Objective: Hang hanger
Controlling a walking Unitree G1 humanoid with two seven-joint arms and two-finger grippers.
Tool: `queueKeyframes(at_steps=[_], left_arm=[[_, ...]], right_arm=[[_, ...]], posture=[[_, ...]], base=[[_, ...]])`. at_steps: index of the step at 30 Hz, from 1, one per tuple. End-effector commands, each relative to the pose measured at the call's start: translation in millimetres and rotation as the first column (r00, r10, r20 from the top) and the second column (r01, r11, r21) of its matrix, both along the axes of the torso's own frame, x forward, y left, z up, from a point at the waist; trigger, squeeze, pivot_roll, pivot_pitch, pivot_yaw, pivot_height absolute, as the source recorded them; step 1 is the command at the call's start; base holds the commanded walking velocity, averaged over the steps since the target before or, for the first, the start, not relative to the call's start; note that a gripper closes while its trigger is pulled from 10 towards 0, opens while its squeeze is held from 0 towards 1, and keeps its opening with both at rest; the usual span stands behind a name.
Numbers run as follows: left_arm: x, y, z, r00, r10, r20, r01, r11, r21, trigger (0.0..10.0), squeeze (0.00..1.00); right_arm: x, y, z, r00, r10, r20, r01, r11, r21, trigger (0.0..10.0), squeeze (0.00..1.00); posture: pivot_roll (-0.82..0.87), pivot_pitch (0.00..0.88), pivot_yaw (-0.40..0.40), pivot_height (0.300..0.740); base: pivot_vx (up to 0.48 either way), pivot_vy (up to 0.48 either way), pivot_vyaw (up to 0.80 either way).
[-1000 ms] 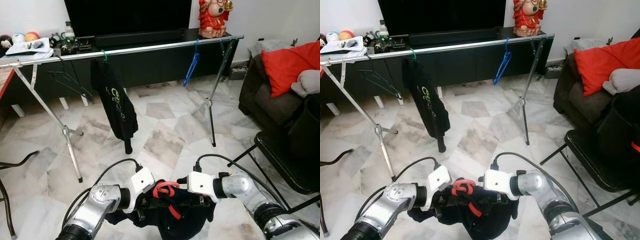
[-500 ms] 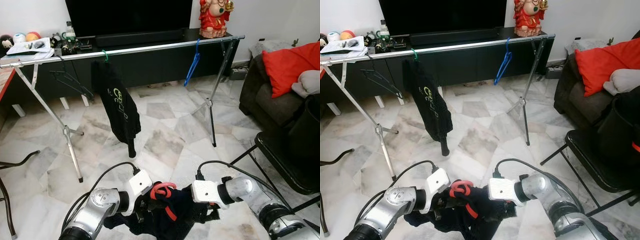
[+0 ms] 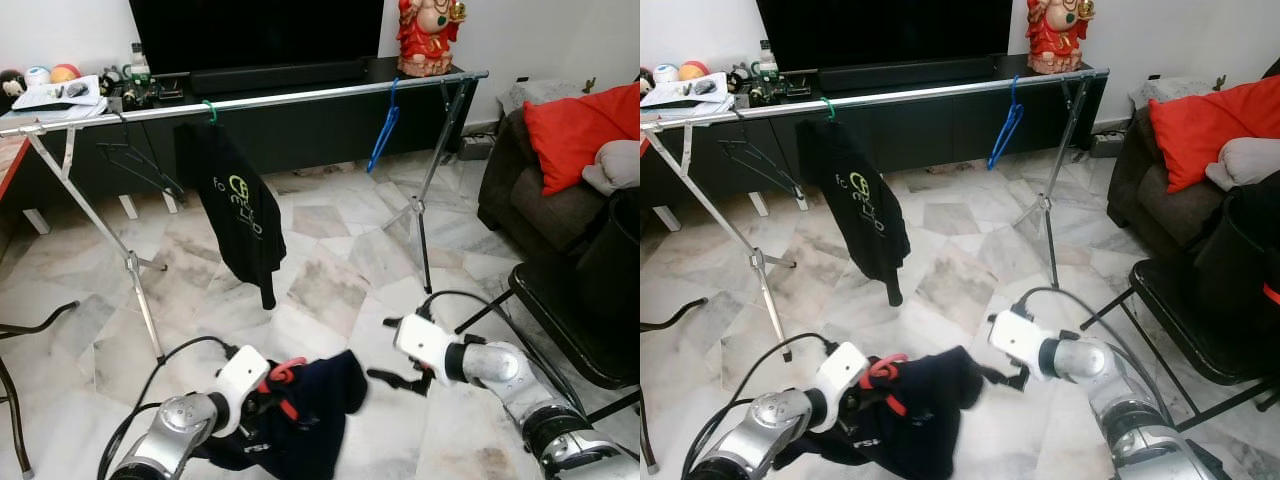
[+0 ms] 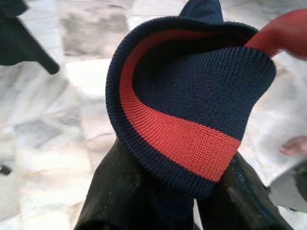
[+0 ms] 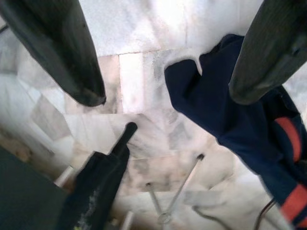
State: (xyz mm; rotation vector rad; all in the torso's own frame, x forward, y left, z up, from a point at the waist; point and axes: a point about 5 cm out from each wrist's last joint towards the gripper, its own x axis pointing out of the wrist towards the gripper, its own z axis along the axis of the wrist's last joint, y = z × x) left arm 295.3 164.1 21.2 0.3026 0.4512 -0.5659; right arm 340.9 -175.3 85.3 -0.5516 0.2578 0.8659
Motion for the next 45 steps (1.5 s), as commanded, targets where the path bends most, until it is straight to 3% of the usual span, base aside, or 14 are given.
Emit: queueKeyframes(at_steps=[1, 2, 4, 5, 8, 9, 10, 14, 18, 20, 25, 33, 42, 45], left_arm=[[2.6, 3.1, 3.8, 0.998, 0.042, 0.053, -0.041, 0.999, -0.011, 0.0, 0.00], [1.5, 4.2, 2.9, 0.994, 0.085, 0.062, -0.082, 0.995, -0.050, 1.6, 0.00], [1.2, 4.3, 2.6, 0.994, 0.094, 0.061, -0.090, 0.994, -0.060, 1.6, 0.00], [-0.1, 5.9, 2.0, 0.990, 0.126, 0.067, -0.120, 0.989, -0.085, 10.0, 0.00], [-2.8, 9.9, 0.9, 0.979, 0.188, 0.080, -0.177, 0.976, -0.124, 10.0, 0.00], [-6.8, 17.0, -0.4, 0.959, 0.270, 0.090, -0.252, 0.952, -0.172, 10.0, 0.00], [-8.6, 21.1, -0.7, 0.945, 0.312, 0.096, -0.291, 0.938, -0.189, 10.0, 0.00], [-13.7, 33.3, -0.7, 0.908, 0.405, 0.106, -0.376, 0.901, -0.219, 10.0, 0.00], [-20.1, 44.4, -0.6, 0.878, 0.462, 0.121, -0.427, 0.873, -0.238, 10.0, 0.00], [-24.0, 45.6, -1.5, 0.868, 0.481, 0.124, -0.445, 0.863, -0.238, 10.0, 0.00], [-26.7, 46.1, -2.6, 0.850, 0.513, 0.116, -0.477, 0.845, -0.243, 10.0, 0.00], [-45.9, 82.0, -4.9, 0.726, 0.676, 0.125, -0.642, 0.732, -0.227, 10.0, 0.00], [-56.3, 89.3, -0.7, 0.739, 0.660, 0.136, -0.624, 0.746, -0.232, 10.0, 0.00], [-54.3, 80.4, 3.0, 0.745, 0.655, 0.129, -0.608, 0.745, -0.275, 10.0, 0.00]], right_arm=[[-3.7, -2.2, -7.1, 0.998, -0.063, -0.020, 0.064, 0.996, 0.059, 10.0, 0.00], [-7.3, -7.2, -14.9, 0.989, -0.145, -0.021, 0.146, 0.986, 0.082, 10.0, 0.00], [-8.2, -8.3, -16.6, 0.987, -0.162, -0.020, 0.163, 0.983, 0.083, 10.0, 0.00], [-11.4, -13.7, -25.8, 0.962, -0.270, -0.035, 0.272, 0.957, 0.097, 10.0, 0.00], [-24.5, -25.1, -51.1, 0.861, -0.496, -0.112, 0.507, 0.855, 0.109, 10.0, 0.00], [-43.7, -32.3, -78.2, 0.711, -0.667, -0.221, 0.696, 0.713, 0.089, 10.0, 0.00], [-53.9, -33.1, -89.7, 0.654, -0.710, -0.260, 0.746, 0.662, 0.067, 10.0, 0.00], [-82.5, -36.8, -116.4, 0.503, -0.797, -0.334, 0.843, 0.538, -0.016, 10.0, 0.00], [-109.4, -43.7, -136.4, 0.233, -0.856, -0.462, 0.958, 0.285, -0.044, 10.0, 0.00], [-120.6, -39.2, -144.7, 0.155, -0.846, -0.511, 0.975, 0.214, -0.058, 10.0, 0.00], [-125.6, -32.3, -149.0, 0.130, -0.836, -0.533, 0.979, 0.192, -0.062, 10.0, 0.00], [-134.0, -26.2, -154.5, 0.141, -0.832, -0.536, 0.974, 0.213, -0.074, 10.0, 0.00], [-151.5, -33.7, -162.6, 0.121, -0.856, -0.503, 0.964, 0.222, -0.147, 10.0, 0.00], [-158.4, -32.5, -166.3, 0.157, -0.870, -0.468, 0.942, 0.273, -0.193, 10.0, 0.00]], posture=[[0.07, 0.076, -0.002, 0.740], [0.06, 0.076, -0.002, 0.740], [0.06, 0.076, -0.002, 0.740], [0.05, 0.077, 0.001, 0.740], [0.05, 0.078, 0.003, 0.740], [0.05, 0.077, 0.005, 0.740], [0.05, 0.075, 0.008, 0.740], [0.06, 0.073, 0.014, 0.740], [0.05, 0.070, 0.016, 0.740], [0.06, 0.069, 0.017, 0.740], [0.05, 0.068, 0.019, 0.740], [0.05, 0.053, 0.020, 0.740], [0.06, 0.043, 0.025, 0.740], [0.06, 0.032, 0.022, 0.740]], base=[[0.000, 0.000, 0.00], [0.000, 0.000, 0.00], [0.000, 0.000, 0.00], [0.000, 0.000, 0.00], [0.000, 0.000, 0.00], [0.000, 0.000, 0.00], [0.000, 0.000, 0.00], [0.000, 0.000, 0.00], [0.000, 0.000, 0.00], [0.000, 0.000, 0.00], [0.000, 0.000, 0.00], [0.000, 0.000, 0.00], [0.000, 0.000, 0.00], [0.000, 0.000, 0.00]])
